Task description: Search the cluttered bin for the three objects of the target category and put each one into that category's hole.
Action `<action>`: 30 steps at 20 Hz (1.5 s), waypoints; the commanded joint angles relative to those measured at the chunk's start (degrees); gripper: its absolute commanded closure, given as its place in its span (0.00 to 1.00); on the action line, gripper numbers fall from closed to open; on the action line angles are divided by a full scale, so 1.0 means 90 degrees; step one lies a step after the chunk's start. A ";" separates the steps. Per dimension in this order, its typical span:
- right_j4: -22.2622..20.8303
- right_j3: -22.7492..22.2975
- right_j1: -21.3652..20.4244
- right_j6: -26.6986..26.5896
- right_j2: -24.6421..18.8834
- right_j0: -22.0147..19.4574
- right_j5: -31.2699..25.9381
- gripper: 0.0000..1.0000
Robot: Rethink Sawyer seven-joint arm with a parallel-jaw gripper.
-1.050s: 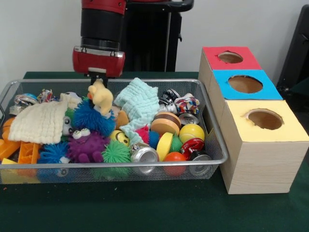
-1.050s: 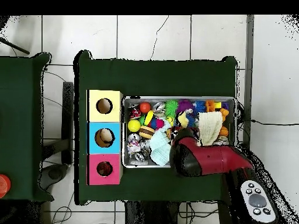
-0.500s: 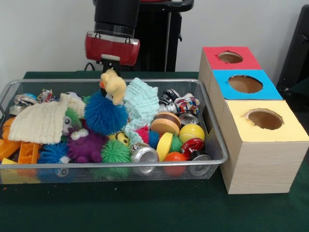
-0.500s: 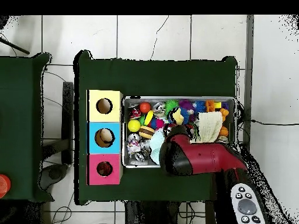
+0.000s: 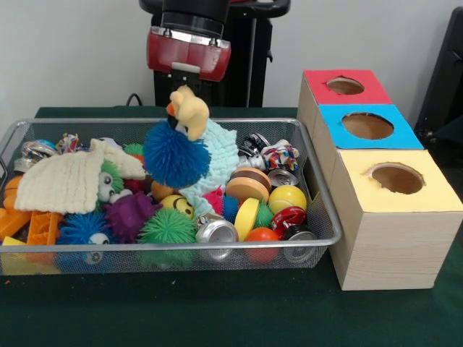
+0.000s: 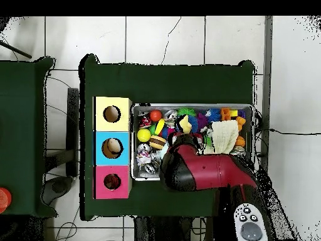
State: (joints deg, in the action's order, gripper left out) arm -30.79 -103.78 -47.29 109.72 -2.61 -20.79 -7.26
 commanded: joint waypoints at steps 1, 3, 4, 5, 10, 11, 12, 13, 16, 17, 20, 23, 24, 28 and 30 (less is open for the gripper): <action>0.0294 -0.0309 -0.0088 0.0836 0.0148 0.0092 -0.0451 1.00; 0.0345 -0.0341 -0.0084 0.0822 0.0129 0.0058 -0.0398 1.00; 0.0371 -0.0357 -0.0082 0.0815 0.0120 0.0042 -0.0372 1.00; 0.0397 -0.0364 -0.0056 0.0849 0.0138 0.0031 -0.0313 1.00; 0.0481 -0.0418 -0.0046 0.0825 0.0074 -0.0091 -0.0262 1.00; 0.0486 -0.0404 -0.0034 0.0808 0.0055 -0.0111 -0.0252 1.00; 0.0492 -0.0404 -0.0029 0.0807 0.0049 -0.0122 -0.0233 1.00; 0.0503 -0.0446 -0.0046 0.0821 0.0011 -0.0165 -0.0166 1.00; 0.0502 -0.0526 -0.0082 0.0772 -0.0125 -0.0286 -0.0079 1.00; 0.0501 -0.0523 -0.0076 0.0777 -0.0105 -0.0277 -0.0069 1.00; 0.0476 -0.0555 -0.0047 0.0790 -0.0066 -0.0269 0.0012 1.00; 0.0426 -0.0548 0.0007 0.0787 -0.0037 -0.0264 0.0082 1.00; 0.0424 -0.0544 0.0014 0.0783 -0.0036 -0.0265 0.0077 1.00; 0.0400 -0.0537 0.0027 0.0748 -0.0056 -0.0307 0.0087 1.00; 0.0401 -0.0541 0.0019 0.0728 -0.0088 -0.0351 0.0080 1.00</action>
State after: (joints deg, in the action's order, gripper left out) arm -28.24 -106.16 -48.22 109.72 -1.92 -22.40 -7.26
